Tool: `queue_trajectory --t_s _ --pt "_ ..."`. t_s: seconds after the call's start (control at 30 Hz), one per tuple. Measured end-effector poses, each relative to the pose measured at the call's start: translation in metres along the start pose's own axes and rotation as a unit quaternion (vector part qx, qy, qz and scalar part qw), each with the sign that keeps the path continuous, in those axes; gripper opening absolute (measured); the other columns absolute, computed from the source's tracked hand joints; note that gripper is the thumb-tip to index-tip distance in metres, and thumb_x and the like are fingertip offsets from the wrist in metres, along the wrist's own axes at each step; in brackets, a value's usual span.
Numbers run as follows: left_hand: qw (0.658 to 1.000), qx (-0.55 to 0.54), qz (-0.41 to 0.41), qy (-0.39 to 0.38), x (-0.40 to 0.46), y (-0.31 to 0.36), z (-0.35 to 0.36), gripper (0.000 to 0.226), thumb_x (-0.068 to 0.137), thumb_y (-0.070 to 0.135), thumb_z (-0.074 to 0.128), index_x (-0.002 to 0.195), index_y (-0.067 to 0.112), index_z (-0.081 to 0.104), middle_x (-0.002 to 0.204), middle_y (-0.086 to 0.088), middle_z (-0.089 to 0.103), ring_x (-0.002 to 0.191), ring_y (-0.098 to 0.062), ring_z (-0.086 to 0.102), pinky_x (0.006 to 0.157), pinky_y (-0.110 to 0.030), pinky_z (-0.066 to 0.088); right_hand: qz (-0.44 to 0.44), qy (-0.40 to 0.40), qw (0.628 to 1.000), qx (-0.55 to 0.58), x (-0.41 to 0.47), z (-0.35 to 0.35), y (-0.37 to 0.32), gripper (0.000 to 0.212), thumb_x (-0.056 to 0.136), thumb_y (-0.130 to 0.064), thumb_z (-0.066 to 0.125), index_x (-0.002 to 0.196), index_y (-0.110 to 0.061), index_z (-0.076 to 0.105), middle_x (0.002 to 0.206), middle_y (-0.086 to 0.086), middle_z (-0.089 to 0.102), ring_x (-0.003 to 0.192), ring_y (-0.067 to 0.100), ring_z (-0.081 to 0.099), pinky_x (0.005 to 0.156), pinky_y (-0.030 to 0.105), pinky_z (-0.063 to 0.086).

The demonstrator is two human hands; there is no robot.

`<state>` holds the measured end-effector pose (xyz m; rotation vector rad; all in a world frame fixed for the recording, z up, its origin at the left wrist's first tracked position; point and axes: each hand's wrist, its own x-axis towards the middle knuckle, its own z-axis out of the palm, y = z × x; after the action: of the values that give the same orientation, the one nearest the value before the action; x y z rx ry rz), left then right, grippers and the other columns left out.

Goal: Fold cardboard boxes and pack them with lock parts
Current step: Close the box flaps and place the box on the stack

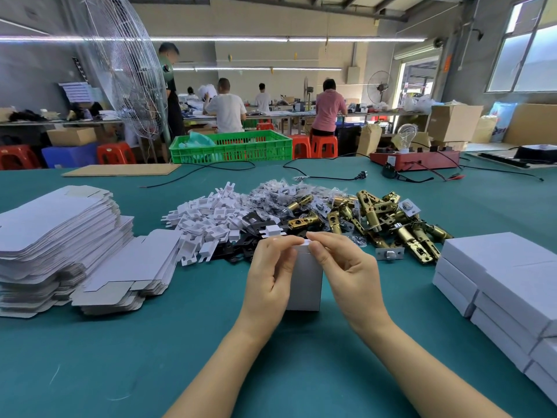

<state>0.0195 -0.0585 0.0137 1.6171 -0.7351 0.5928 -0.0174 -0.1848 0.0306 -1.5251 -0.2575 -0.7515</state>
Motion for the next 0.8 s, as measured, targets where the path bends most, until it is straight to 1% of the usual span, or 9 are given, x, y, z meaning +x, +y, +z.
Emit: queue_trajectory --t_s 0.1,0.2,0.37,0.43,0.53,0.63,0.7,0.77,0.8 --pt "0.999 -0.028 -0.026 -0.01 -0.001 0.0 0.0 0.022 0.097 0.017 0.048 0.106 0.031 0.062 0.103 -0.002 0.063 0.1 -0.016 0.059 0.089 -0.022 0.045 -0.008 -0.012 1.0 -0.013 0.002 -0.003 -0.001 0.016 0.082 -0.02 0.067 0.095 -0.017 0.075 0.103 0.001 0.072 0.1 0.013 0.067 0.083 0.023 0.052" --pt "0.997 -0.05 -0.056 -0.014 -0.002 -0.001 0.001 0.018 0.097 0.02 0.048 0.103 0.029 0.062 0.102 -0.004 0.064 0.097 -0.018 0.06 0.087 -0.025 0.045 -0.019 -0.024 0.998 -0.05 0.003 -0.007 -0.001 0.013 0.083 -0.015 0.069 0.094 -0.017 0.077 0.103 -0.003 0.072 0.102 0.011 0.067 0.085 0.032 0.055" --pt "0.996 -0.049 -0.065 -0.021 -0.001 -0.003 0.001 0.015 0.096 0.023 0.046 0.1 0.027 0.06 0.1 -0.006 0.063 0.095 -0.019 0.059 0.086 -0.027 0.045 -0.065 -0.015 0.992 -0.108 0.0 -0.006 0.002 0.015 0.084 -0.011 0.069 0.096 -0.015 0.076 0.107 -0.002 0.071 0.104 0.009 0.065 0.09 0.04 0.054" --pt "0.997 -0.041 -0.059 -0.032 -0.001 -0.004 0.0 0.015 0.097 0.023 0.045 0.101 0.026 0.059 0.101 -0.006 0.063 0.096 -0.02 0.059 0.087 -0.027 0.045 -0.079 -0.01 0.989 -0.122 -0.001 -0.005 0.005 0.016 0.082 -0.011 0.072 0.097 -0.013 0.077 0.107 -0.001 0.07 0.104 0.009 0.065 0.089 0.04 0.055" --pt "0.998 -0.023 -0.028 -0.041 -0.001 -0.005 -0.001 0.015 0.097 0.021 0.045 0.102 0.026 0.058 0.102 -0.007 0.061 0.098 -0.019 0.058 0.087 -0.025 0.044 -0.137 -0.017 0.973 -0.187 -0.001 -0.008 0.011 0.02 0.078 -0.012 0.078 0.098 -0.008 0.075 0.109 0.002 0.068 0.104 0.009 0.064 0.087 0.035 0.054" --pt "0.999 -0.01 -0.02 -0.037 -0.004 -0.008 0.0 0.019 0.097 0.019 0.046 0.11 0.031 0.053 0.107 -0.001 0.06 0.102 -0.01 0.057 0.089 -0.02 0.043 -0.158 -0.03 0.963 -0.218 -0.004 -0.007 0.02 0.024 0.081 -0.014 0.073 0.105 -0.009 0.07 0.114 0.002 0.062 0.108 0.011 0.06 0.086 0.034 0.054" --pt "0.998 -0.01 -0.057 -0.038 -0.007 -0.01 0.001 0.025 0.099 0.027 0.047 0.122 0.036 0.045 0.118 0.009 0.055 0.106 -0.003 0.055 0.091 -0.018 0.043 -0.137 -0.045 0.964 -0.223 -0.008 -0.006 0.025 0.032 0.085 -0.015 0.069 0.116 -0.018 0.063 0.121 -0.004 0.055 0.109 0.015 0.058 0.086 0.034 0.054" --pt "0.987 -0.06 -0.145 -0.039 -0.007 -0.013 0.0 0.044 0.095 0.039 0.052 0.134 0.04 0.031 0.118 0.006 0.058 0.104 -0.009 0.061 0.089 -0.025 0.05 -0.086 -0.056 0.973 -0.205 -0.01 -0.006 0.026 0.044 0.088 -0.015 0.067 0.123 -0.036 0.052 0.122 -0.011 0.051 0.103 0.018 0.061 0.083 0.033 0.054" --pt "0.976 -0.09 -0.192 -0.04 -0.006 -0.014 -0.001 0.051 0.089 0.042 0.054 0.134 0.041 0.029 0.113 0.002 0.062 0.099 -0.014 0.065 0.085 -0.028 0.053 -0.054 -0.051 0.98 -0.187 -0.009 -0.006 0.025 0.047 0.089 -0.017 0.067 0.123 -0.043 0.049 0.12 -0.013 0.05 0.098 0.019 0.062 0.081 0.033 0.054"
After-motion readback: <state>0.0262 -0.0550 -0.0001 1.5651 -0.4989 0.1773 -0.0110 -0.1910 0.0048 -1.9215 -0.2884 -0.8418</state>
